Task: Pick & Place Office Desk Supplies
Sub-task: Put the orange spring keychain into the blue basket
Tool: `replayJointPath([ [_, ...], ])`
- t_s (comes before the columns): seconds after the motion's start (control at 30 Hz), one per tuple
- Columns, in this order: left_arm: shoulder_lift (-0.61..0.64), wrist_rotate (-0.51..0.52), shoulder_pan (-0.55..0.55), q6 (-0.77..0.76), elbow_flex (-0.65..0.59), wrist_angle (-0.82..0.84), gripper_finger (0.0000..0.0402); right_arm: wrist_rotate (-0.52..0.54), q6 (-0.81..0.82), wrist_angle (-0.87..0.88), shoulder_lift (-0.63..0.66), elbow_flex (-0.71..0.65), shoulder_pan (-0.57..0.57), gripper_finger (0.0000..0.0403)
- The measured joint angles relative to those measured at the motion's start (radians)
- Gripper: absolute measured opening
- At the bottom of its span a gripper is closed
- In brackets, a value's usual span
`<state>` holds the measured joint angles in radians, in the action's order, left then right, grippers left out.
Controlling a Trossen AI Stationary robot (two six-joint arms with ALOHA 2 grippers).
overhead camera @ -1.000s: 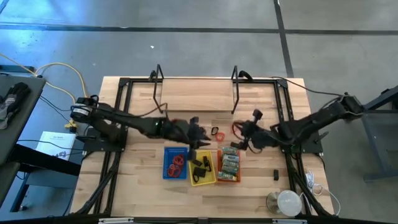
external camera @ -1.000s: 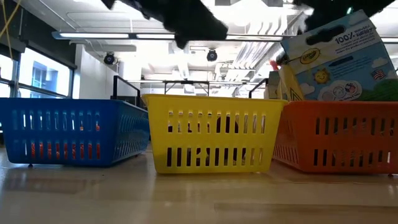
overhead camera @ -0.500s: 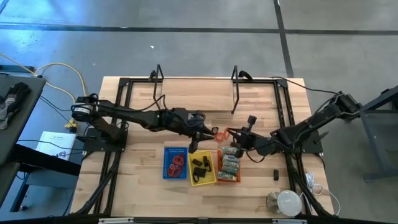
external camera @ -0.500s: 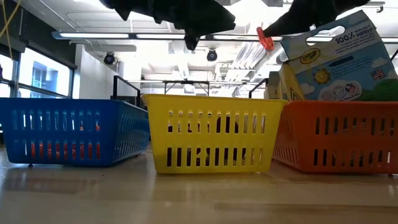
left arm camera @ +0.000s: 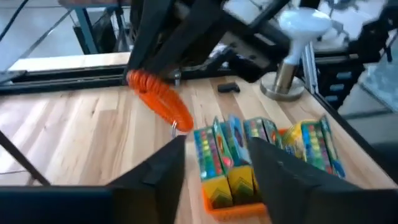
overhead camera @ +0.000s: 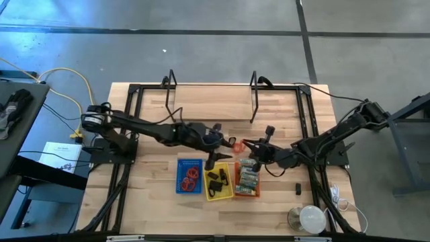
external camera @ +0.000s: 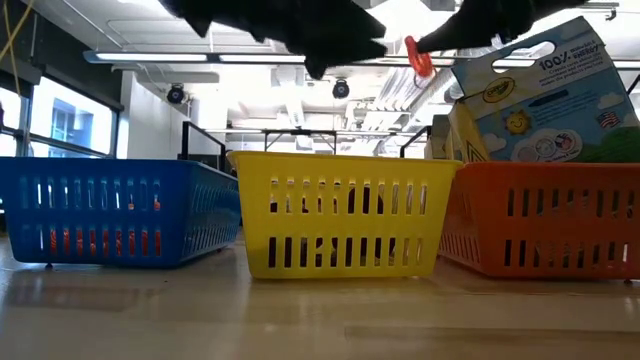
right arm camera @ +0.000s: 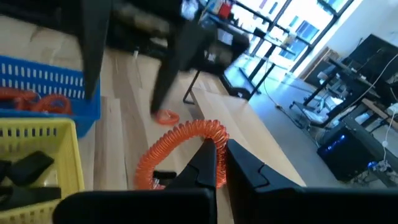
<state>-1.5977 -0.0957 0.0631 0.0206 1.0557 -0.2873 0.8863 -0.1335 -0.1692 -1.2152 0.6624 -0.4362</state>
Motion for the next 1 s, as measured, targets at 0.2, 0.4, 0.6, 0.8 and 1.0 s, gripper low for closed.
replayJointPath([
  [0.2,-0.071,0.087,-0.018,-0.128,0.0,-0.103,0.0239,-0.024,-0.077,-0.076,-0.005,0.0,0.0,0.0004],
  [0.4,-0.092,0.09,-0.027,-0.153,0.0,-0.161,0.0246,-0.026,-0.092,-0.083,-0.022,0.0,0.005,0.0004],
  [0.6,-0.092,0.087,-0.02,-0.209,0.0,-0.226,0.0246,-0.03,-0.099,-0.081,-0.037,0.0,0.023,0.0004],
  [0.8,-0.1,0.087,-0.018,-0.211,0.0,-0.246,0.0246,-0.051,-0.099,-0.086,-0.036,0.0,0.034,0.0004],
  [1.0,-0.105,0.095,-0.024,-0.213,0.0,-0.246,0.0246,-0.052,-0.099,-0.09,-0.036,0.0,0.034,0.0004],
])
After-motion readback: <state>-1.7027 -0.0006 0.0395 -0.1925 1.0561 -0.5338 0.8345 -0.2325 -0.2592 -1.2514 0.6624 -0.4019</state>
